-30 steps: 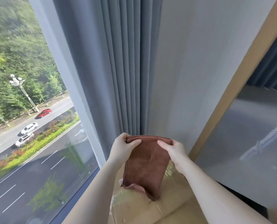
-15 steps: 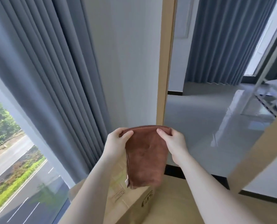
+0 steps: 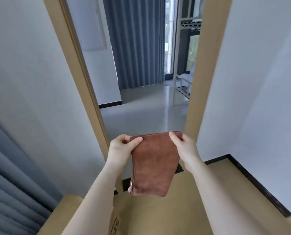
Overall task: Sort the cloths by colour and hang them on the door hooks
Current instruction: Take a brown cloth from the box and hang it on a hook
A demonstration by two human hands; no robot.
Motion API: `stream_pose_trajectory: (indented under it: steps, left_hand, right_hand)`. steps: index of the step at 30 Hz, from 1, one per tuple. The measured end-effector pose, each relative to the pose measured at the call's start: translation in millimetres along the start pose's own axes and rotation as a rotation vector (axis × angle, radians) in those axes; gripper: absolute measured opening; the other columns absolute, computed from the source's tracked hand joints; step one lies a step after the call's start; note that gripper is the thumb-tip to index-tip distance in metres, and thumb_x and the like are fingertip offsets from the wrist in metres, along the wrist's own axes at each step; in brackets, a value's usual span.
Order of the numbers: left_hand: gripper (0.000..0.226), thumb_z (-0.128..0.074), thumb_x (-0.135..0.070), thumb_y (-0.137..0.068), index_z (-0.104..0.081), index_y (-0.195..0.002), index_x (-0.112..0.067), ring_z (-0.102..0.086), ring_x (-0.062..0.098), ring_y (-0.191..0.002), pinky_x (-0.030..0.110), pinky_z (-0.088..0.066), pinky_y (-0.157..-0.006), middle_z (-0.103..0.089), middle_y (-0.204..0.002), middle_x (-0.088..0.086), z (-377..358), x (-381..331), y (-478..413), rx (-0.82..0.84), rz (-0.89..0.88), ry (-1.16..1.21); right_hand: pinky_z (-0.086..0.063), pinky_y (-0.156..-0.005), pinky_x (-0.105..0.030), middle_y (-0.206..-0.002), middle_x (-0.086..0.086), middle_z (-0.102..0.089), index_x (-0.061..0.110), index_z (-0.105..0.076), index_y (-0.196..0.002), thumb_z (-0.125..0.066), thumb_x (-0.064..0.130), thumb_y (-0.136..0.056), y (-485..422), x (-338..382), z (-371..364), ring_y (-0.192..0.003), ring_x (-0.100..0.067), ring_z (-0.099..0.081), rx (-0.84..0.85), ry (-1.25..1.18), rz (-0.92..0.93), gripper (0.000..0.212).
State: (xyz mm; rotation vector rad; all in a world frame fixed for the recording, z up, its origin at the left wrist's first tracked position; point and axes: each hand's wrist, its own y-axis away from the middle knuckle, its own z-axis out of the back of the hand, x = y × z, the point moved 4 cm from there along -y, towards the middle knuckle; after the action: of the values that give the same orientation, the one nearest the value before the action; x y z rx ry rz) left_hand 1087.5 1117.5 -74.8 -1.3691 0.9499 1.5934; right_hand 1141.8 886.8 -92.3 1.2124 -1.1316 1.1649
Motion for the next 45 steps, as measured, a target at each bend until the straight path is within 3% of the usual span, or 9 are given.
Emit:
stream_pose_trajectory:
  steps: [5,7,9,12,19,25,31,34,45]
  left_hand:
    - [0.045,-0.086,-0.030,-0.081,-0.059,-0.085,0.006,-0.053,0.011,-0.066,0.021,-0.043,-0.063,-0.057,-0.074,0.002,-66,-22,-8,0.251,-0.061,0.017]
    - [0.025,-0.084,-0.018,-0.082,-0.072,-0.098,-0.003,-0.066,0.011,-0.074,0.019,-0.052,-0.068,-0.070,-0.086,0.005,-90,-32,-5,0.418,-0.045,0.039]
    - [0.031,-0.082,-0.005,-0.081,-0.076,-0.110,-0.013,-0.075,0.017,-0.089,0.025,-0.059,-0.079,-0.078,-0.102,0.009,-113,-39,-2,0.660,-0.003,0.034]
    - [0.026,-0.081,-0.001,-0.081,-0.078,-0.106,-0.010,-0.076,0.023,-0.096,0.029,-0.059,-0.089,-0.079,-0.101,0.009,-148,-47,2,0.865,-0.014,-0.099]
    - [0.019,-0.075,-0.017,-0.092,-0.073,-0.107,-0.005,-0.074,0.028,-0.101,0.042,-0.058,-0.095,-0.076,-0.107,0.015,-236,-57,24,0.903,-0.078,0.064]
    - [0.015,-0.070,-0.023,-0.097,-0.071,-0.109,-0.015,-0.074,0.017,-0.096,0.037,-0.059,-0.090,-0.078,-0.101,-0.001,-315,-73,98,0.973,-0.155,0.095]
    - [0.006,-0.069,-0.014,-0.096,-0.073,-0.101,-0.012,-0.074,0.020,-0.090,0.037,-0.059,-0.080,-0.078,-0.096,0.004,-383,-98,193,1.073,-0.235,0.107]
    - [0.004,-0.068,-0.014,-0.096,-0.072,-0.097,-0.013,-0.070,0.009,-0.076,0.023,-0.056,-0.064,-0.076,-0.087,-0.002,-412,-107,246,1.123,-0.288,0.087]
    - [0.013,-0.061,-0.018,-0.101,-0.072,-0.097,-0.013,-0.068,0.000,-0.073,0.013,-0.052,-0.064,-0.076,-0.082,-0.007,-495,-102,427,1.235,-0.342,0.080]
  right_hand:
    - [-0.059,-0.081,-0.035,-0.100,-0.002,-0.077,0.019,-0.074,-0.099,-0.060,0.043,-0.101,6,4,65,-0.095,-0.019,-0.073,-0.188,-0.015,0.005,0.028]
    - [-0.059,-0.086,-0.038,-0.098,0.002,-0.078,0.021,-0.075,-0.099,-0.059,0.043,-0.101,11,10,87,-0.096,-0.018,-0.074,-0.243,0.002,0.026,0.027]
    - [-0.059,-0.084,-0.034,-0.096,0.004,-0.079,0.021,-0.076,-0.098,-0.060,0.040,-0.101,18,17,107,-0.093,-0.016,-0.075,-0.299,0.000,0.047,0.025]
    - [-0.059,-0.081,-0.032,-0.096,0.002,-0.079,0.019,-0.077,-0.099,-0.063,0.037,-0.100,33,26,138,-0.091,-0.015,-0.075,-0.378,0.011,0.061,0.022]
    - [-0.055,-0.063,-0.017,-0.086,0.001,-0.080,0.013,-0.080,-0.092,-0.078,0.023,-0.090,92,33,220,-0.075,-0.007,-0.074,-0.660,-0.049,0.112,0.011]
    - [-0.054,-0.074,-0.033,-0.094,-0.020,-0.075,-0.003,-0.072,-0.098,-0.076,0.029,-0.092,158,28,296,-0.077,-0.015,-0.067,-0.870,-0.048,0.142,0.033]
    - [-0.049,-0.057,-0.013,-0.077,0.004,-0.072,0.004,-0.074,-0.092,-0.070,0.025,-0.097,248,29,375,-0.065,-0.002,-0.063,-1.025,-0.038,0.163,0.022]
    - [-0.048,-0.057,-0.010,-0.071,0.010,-0.071,0.010,-0.075,-0.087,-0.069,0.026,-0.097,296,25,414,-0.062,0.003,-0.062,-1.081,-0.032,0.174,0.020]
    - [-0.045,-0.057,-0.019,-0.067,0.003,-0.061,0.003,-0.070,-0.077,-0.073,0.032,-0.093,456,-3,536,-0.061,-0.007,-0.054,-1.254,-0.042,0.184,0.033]
